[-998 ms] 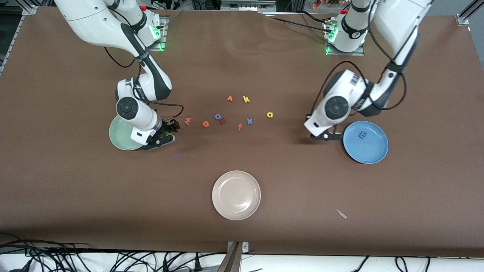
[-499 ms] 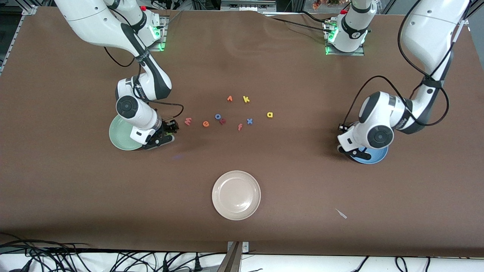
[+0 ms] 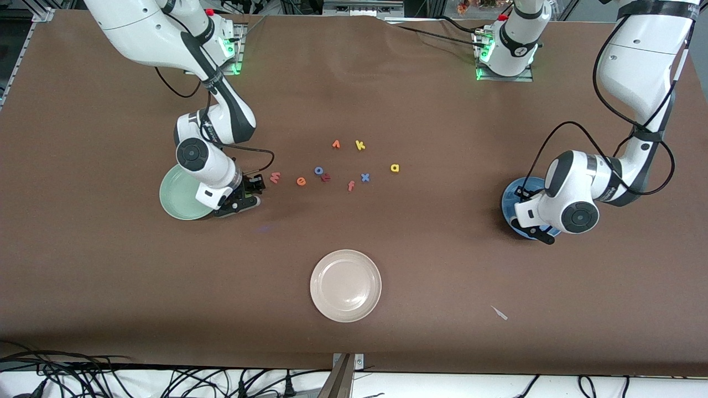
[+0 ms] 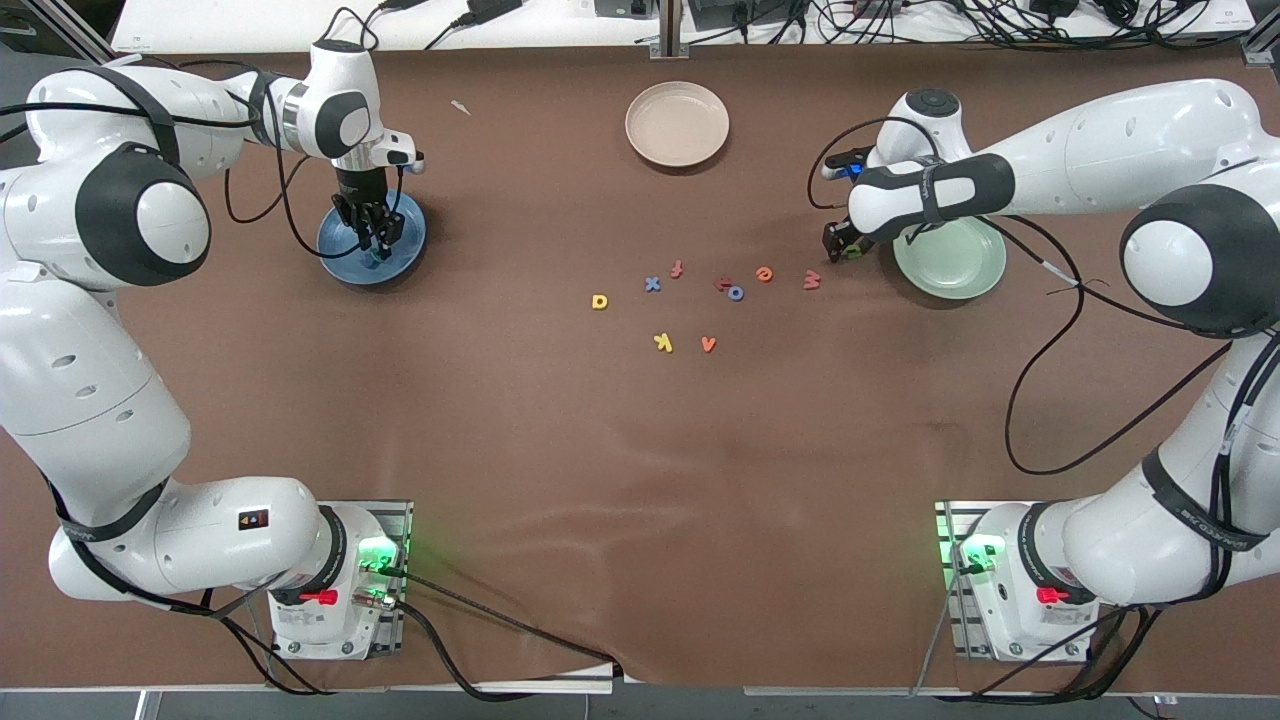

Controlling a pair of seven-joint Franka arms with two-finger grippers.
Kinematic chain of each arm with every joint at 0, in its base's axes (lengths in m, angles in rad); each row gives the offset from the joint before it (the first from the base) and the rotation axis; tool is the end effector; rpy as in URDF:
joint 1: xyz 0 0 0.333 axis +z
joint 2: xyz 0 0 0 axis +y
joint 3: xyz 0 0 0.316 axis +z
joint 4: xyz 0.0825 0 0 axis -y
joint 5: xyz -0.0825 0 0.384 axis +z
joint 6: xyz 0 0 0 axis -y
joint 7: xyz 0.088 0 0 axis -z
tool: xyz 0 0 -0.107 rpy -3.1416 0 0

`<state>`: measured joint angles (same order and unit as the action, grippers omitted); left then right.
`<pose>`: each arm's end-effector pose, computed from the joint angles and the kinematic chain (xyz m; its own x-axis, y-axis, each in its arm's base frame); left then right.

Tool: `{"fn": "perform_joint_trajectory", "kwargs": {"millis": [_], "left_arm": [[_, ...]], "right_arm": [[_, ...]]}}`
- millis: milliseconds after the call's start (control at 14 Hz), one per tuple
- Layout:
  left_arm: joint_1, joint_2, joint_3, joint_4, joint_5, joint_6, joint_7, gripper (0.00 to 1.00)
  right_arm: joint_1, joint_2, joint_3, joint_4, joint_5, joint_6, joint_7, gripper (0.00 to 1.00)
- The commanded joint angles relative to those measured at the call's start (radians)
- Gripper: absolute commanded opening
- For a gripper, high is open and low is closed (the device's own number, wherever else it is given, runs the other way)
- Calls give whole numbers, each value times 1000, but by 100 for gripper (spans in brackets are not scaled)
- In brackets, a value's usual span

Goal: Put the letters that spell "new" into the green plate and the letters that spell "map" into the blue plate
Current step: 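Place the u on the green plate while the left gripper reaches the o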

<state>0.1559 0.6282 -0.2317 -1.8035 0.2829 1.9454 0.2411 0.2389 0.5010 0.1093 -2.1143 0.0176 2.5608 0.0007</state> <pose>0.5968 -0.0220 0.1753 0.7904 -0.4185 -0.4474 -0.4427 -0.8950 0.0551 0.5364 0.1954 0.1700 0.9472 0.3162 -0.0528 0.3130 -0.9478 -0.0612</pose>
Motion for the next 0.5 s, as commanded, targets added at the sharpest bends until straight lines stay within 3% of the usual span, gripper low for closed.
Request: {"fn": "perform_joint_trajectory", "kwargs": {"millis": [0,428], "left_arm": [[-25,-1,-15,58,10,-43,-102,100],[-27,-87,-167,-28,-128,-43,-492,100]], "right_arm": [[-1,-13,7,-27,1,16,6,61],[-1,-16,4,-27,2,10,-2,30]]}}
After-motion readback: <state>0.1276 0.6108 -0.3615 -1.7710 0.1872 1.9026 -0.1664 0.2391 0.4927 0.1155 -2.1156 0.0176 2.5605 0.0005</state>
